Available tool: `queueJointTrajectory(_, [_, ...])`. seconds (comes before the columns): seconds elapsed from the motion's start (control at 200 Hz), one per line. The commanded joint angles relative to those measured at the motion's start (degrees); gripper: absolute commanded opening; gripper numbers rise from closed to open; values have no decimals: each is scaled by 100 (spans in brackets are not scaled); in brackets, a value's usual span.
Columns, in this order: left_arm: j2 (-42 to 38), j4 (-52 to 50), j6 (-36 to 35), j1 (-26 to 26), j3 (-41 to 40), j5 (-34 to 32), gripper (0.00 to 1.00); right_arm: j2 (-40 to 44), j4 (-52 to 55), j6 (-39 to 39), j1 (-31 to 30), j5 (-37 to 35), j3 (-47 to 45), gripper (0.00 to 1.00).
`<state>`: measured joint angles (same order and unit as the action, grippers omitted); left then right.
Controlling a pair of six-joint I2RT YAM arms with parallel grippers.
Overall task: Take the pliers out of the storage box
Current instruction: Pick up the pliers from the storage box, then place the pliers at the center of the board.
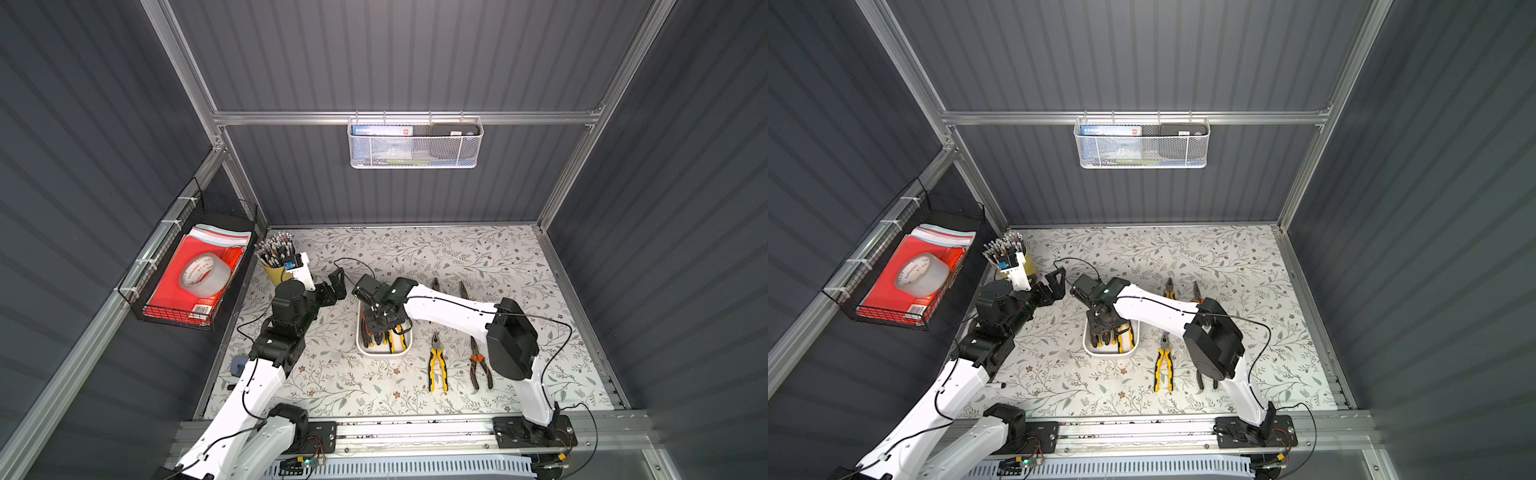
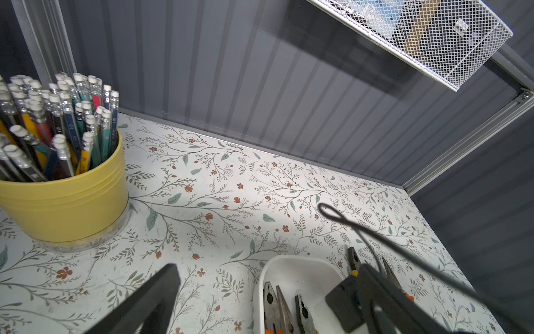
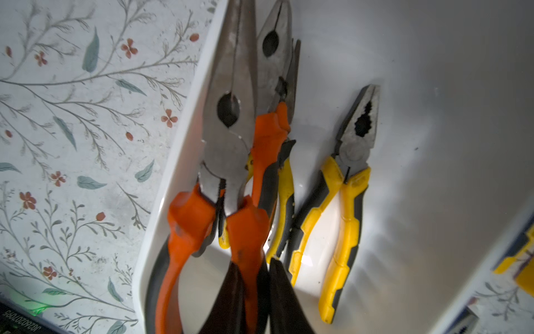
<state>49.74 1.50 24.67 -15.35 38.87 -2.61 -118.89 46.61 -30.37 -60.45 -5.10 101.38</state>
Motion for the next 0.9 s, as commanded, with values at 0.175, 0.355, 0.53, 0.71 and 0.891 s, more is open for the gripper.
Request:
queueJointTrajectory(0.175, [-130, -9, -93, -3, 25, 49, 99, 1160, -917, 415, 413, -256, -1023, 0])
queueJointTrajectory(0.355, [-140, 18, -82, -7, 21, 129, 99, 2305, -1249, 878, 1250, -578, -2023, 0])
queueJointTrajectory(0.53, [-99, 78, -67, -3, 20, 197, 99, 3453, -1827, 2105, 2467, -706, -2886, 0])
queueJointTrajectory(0.71, [-44, 79, -58, -3, 41, 293, 99, 4290, -2671, 3276, 3844, -527, -3700, 0])
queueJointTrajectory(0.891, [-17, 127, -32, -3, 4, 464, 99, 4270, -2455, 3806, 5103, -768, -4123, 0])
